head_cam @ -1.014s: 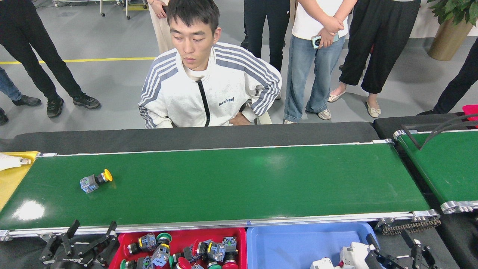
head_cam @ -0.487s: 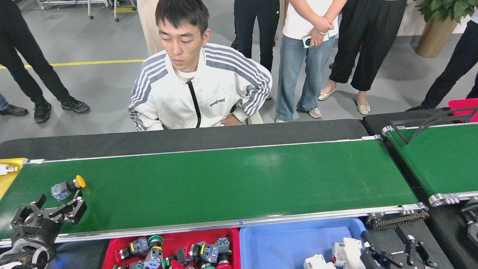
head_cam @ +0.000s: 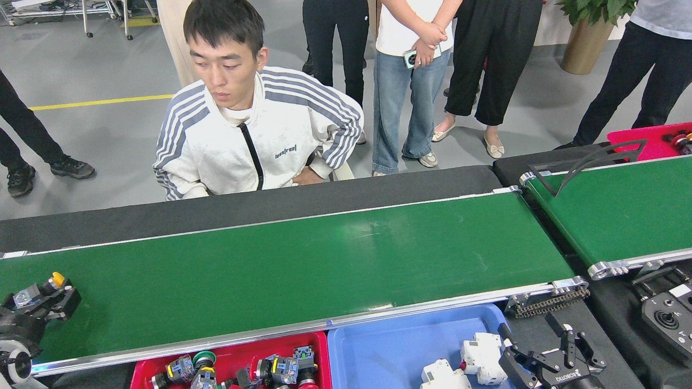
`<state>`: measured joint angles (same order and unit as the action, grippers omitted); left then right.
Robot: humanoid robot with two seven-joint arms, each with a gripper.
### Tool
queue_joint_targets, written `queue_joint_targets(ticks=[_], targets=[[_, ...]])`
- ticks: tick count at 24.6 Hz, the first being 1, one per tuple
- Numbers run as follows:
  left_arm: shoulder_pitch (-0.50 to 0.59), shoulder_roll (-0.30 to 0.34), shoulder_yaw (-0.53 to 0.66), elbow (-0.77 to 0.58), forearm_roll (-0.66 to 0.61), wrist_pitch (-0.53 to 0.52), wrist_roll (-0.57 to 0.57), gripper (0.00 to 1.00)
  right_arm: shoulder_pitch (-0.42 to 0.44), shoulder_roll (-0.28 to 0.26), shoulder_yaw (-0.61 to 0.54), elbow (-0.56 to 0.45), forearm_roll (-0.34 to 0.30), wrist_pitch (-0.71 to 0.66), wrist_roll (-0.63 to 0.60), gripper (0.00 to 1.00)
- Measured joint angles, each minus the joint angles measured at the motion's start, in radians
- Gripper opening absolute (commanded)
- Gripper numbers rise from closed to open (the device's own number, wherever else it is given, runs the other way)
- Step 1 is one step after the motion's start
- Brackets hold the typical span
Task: Pick switch part from conveyor to tray
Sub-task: 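Grasp the yellow-button switch with the left gripper, drop in red tray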
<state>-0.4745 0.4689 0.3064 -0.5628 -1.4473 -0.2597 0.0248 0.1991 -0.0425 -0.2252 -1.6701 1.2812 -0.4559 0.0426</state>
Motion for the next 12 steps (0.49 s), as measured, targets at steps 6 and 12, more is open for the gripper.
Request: queue_joint_targets(ticks=[6, 12], targets=[[0.0, -0.009, -0.003, 0.0, 0.007, -0.055, 0.041, 0.32, -0.001, 0.0, 0.001, 0.0, 0.0, -0.001, 0.0, 1.0], [0.13, -0.096, -0.005, -0.321, 0.008, -0.167, 0.049, 0.33, -0.001, 0.0, -0.001, 0.0, 0.0, -0.002, 0.0, 1.0]])
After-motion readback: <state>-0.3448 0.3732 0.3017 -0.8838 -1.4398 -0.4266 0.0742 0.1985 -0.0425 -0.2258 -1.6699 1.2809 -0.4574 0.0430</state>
